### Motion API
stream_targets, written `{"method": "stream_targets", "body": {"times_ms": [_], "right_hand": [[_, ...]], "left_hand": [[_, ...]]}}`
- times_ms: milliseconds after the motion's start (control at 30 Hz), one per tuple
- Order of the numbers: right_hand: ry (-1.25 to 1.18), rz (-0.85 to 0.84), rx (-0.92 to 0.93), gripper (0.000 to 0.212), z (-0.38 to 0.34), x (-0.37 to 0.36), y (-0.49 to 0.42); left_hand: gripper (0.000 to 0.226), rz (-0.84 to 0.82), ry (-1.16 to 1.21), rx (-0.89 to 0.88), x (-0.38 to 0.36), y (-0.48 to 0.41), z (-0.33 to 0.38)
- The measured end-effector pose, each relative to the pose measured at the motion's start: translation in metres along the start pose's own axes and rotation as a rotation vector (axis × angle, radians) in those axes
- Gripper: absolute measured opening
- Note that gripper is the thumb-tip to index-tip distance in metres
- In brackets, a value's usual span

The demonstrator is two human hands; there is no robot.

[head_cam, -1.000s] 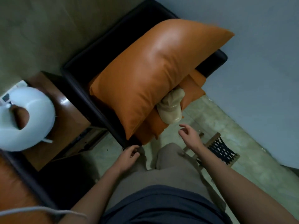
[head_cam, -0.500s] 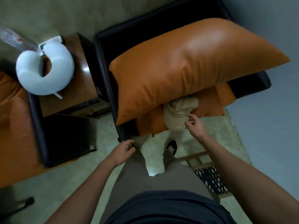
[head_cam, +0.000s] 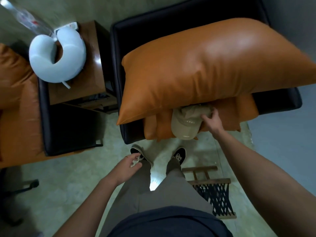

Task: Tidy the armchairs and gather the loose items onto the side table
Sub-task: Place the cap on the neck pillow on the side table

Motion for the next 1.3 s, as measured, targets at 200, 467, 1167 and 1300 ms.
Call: {"method": "stream_targets", "body": {"times_ms": [200, 467, 1167, 1300], "right_hand": [[0.089, 0.003, 0.031, 0.077, 0.003, -0.011, -0.003], [0.145, 0.014, 0.110, 0.059, 0.018, -0.011, 0.006], [-0.502, -0.285, 0.324, 0.064, -0.104, 0.060, 0.184], [-0.608, -0.298, 0.312, 0.060, -0.125, 0.068, 0.192]], "left_hand": [[0.053, -0.012, 0.007, 0.036, -0.002, 0.009, -0.012], [0.053, -0.031, -0.058, -0.023, -0.005, 0.012, 0.001], [0.071, 0.184, 0.360, -0.207, 0.062, -0.006, 0.160], [0.073, 0.081, 0.769, -0.072, 0.058, 0.001, 0.161]]}}
Point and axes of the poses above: each hand's wrist, its own y-axis away from the middle knuckle, its own x-axis out of the back of the hand, z = x × y, the point moved 10 cm from there along -y, towards the middle knuckle, and after that the axes turned 12 degrees about z, right-handed, at the moved point
